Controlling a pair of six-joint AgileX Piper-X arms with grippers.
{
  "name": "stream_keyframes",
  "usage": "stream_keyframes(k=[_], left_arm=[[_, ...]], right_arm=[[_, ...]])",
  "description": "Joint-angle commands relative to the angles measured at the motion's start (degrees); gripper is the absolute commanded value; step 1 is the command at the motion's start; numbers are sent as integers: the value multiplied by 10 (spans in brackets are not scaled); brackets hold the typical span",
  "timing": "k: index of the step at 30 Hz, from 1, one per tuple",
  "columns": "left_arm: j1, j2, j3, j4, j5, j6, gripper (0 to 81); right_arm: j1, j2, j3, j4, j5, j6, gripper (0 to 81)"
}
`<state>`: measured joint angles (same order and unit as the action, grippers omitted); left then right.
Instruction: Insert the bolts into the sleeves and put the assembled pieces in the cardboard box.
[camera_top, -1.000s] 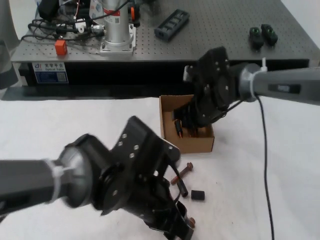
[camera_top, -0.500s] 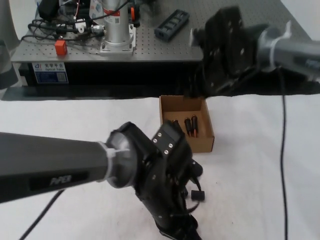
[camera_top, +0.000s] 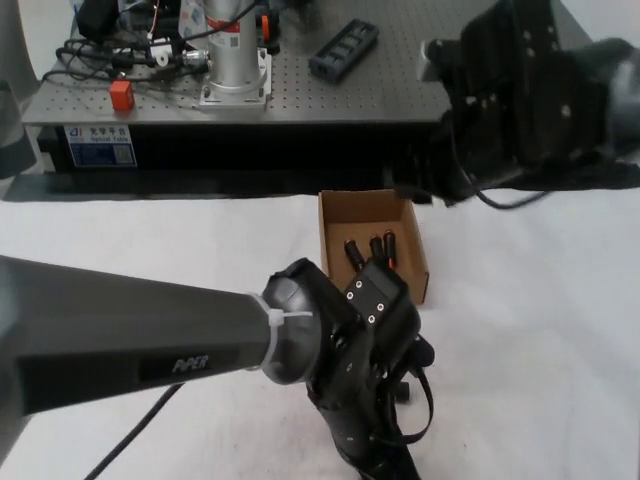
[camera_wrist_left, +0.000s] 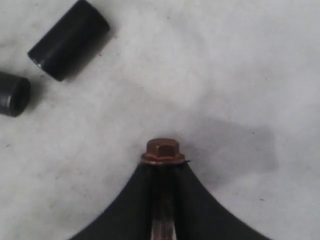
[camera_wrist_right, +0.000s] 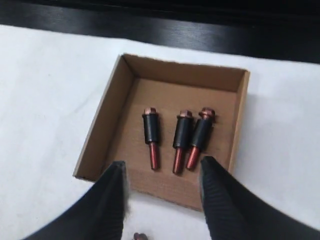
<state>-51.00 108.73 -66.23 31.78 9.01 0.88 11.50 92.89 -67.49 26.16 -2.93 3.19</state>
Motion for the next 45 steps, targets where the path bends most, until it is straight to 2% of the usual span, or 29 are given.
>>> stream_keyframes(k=[1,7,16,22,27,29,31,35,41,45], left_arm=[[-5,3,-3,2,-2,9,4],[3,-60,-3,80,-124,0,6],[63,-242,130,54,-128,-44,6],[100,-334,211,47,-128,-52,6],[114,-370,245,45,-128,-52,6],[115,-378,252,45,-128,-52,6],[115,-382,257,45,-128,-52,6],[115,-381,257,43,-114,-52,6],[117,-384,257,-10,-29,-87,6],[117,-398,257,-93,45,-124,6]], right_arm=[[-2,-40,35,16,15,-11,342],[15,-53,79,118,19,-121,342],[74,38,79,130,19,-253,342],[109,90,77,120,19,-283,342],[124,118,76,108,36,-290,338],[127,121,76,108,39,-290,305],[129,122,76,110,42,-290,230],[129,119,76,107,49,-278,6],[111,52,95,107,44,-206,4],[83,-67,148,102,-8,-182,4]])
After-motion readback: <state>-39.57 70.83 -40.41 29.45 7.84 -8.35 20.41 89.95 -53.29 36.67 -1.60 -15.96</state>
